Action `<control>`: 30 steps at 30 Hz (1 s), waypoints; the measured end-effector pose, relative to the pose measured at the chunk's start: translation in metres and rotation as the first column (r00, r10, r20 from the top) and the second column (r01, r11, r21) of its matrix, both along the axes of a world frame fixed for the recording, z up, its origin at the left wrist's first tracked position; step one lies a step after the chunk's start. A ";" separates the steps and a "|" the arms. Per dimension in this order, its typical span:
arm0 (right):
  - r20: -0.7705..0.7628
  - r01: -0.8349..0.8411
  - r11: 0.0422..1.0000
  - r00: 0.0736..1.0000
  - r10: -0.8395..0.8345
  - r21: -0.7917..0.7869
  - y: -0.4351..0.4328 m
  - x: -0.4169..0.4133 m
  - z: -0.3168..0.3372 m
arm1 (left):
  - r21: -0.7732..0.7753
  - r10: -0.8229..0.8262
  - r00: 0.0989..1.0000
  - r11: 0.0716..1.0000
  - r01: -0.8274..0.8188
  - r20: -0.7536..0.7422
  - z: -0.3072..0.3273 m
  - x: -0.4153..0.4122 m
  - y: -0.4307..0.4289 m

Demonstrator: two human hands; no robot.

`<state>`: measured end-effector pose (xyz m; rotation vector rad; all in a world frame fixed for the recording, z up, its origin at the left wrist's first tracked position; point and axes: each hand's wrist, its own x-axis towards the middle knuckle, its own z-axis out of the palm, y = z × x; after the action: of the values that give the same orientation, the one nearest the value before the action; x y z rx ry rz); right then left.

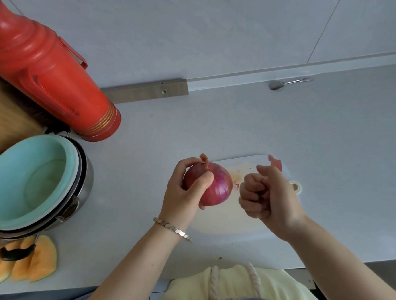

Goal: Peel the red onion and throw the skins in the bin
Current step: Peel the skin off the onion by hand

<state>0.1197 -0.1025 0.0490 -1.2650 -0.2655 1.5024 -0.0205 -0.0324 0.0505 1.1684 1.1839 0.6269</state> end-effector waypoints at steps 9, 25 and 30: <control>0.575 -0.113 0.991 0.807 0.134 -0.072 -0.005 0.007 -0.009 | -0.034 0.058 0.998 0.998 -0.057 0.024 -0.002 0.001 0.003; 0.643 -0.089 0.996 0.762 0.070 -0.003 -0.009 -0.004 0.005 | 0.136 0.006 1.000 0.991 -0.003 -0.019 -0.005 0.000 -0.004; 0.694 -0.095 0.995 0.718 0.054 0.021 -0.008 -0.009 0.020 | 0.313 -0.028 0.997 0.949 0.049 -0.071 -0.006 -0.001 -0.007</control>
<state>0.1105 -0.1102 0.0688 -1.7562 -0.8571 1.0042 -0.0213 -0.0398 0.0446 1.4870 1.1392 0.7722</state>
